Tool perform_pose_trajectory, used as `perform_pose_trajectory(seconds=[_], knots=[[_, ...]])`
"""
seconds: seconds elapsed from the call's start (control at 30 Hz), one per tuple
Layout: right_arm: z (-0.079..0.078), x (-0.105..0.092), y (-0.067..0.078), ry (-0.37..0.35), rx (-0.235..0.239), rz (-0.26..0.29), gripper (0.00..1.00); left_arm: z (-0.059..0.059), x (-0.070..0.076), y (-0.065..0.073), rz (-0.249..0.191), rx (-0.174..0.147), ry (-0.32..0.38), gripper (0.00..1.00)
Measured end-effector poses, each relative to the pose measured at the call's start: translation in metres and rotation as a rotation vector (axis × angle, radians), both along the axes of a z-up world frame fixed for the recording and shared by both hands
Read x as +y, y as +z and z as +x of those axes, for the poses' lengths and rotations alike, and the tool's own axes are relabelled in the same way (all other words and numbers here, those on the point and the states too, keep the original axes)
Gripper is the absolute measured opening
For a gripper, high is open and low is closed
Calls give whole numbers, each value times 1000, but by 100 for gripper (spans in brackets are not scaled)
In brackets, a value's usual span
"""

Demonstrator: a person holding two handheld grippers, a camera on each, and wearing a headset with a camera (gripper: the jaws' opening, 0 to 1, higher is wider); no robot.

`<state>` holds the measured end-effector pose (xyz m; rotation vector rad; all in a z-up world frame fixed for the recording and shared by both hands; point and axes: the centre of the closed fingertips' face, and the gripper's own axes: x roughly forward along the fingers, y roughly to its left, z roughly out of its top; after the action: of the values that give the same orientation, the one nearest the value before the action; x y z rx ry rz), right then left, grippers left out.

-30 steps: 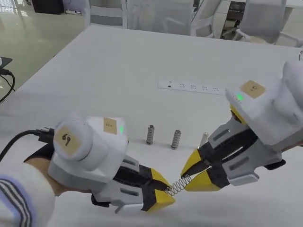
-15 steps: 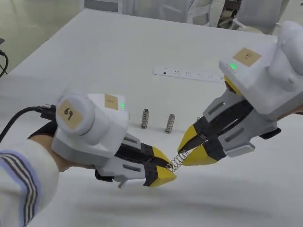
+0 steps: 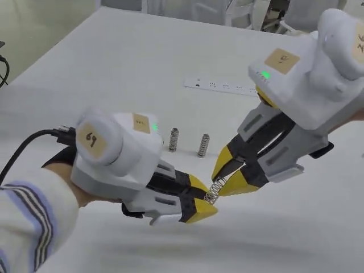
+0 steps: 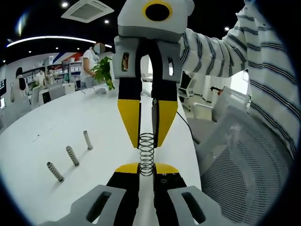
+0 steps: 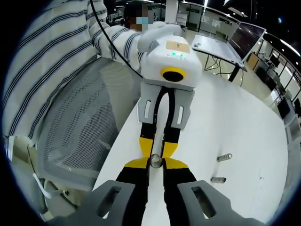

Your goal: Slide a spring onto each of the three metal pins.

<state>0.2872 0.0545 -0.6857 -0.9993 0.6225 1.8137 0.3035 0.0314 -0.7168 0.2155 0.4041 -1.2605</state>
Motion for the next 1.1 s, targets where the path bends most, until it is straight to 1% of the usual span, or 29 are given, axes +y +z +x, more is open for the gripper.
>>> perform_pose_trajectory(seconds=[0.07,0.1,0.17,0.27,0.47,0.57,0.77,0.9,1.0,1.1], knots=[[-2,0,1,12,1,-8,7,-2,-2,1,-7,-5,-7,2],[-2,0,1,17,0,-13,7,-2,-3,1,-6,-17,-13,2],[-2,-1,0,23,-4,-23,7,-3,-4,1,-10,-22,-20,2],[-1,-2,-1,24,-3,-39,7,-3,-5,0,-12,-23,-22,2],[0,-4,-1,4,1,-58,8,-1,-6,1,-28,-14,-4,2],[2,-5,-2,8,-9,-69,8,0,-6,1,-31,-14,5,2],[3,-4,-4,1,-6,-81,8,1,-6,0,-28,-20,14,2],[4,-4,-7,-4,-6,-87,8,4,-5,4,-41,-25,27,2],[3,-2,-8,-2,-3,-87,8,4,-5,5,-38,-32,30,2],[4,-1,-10,-5,-3,-97,8,4,-4,5,-42,-27,34,2]])
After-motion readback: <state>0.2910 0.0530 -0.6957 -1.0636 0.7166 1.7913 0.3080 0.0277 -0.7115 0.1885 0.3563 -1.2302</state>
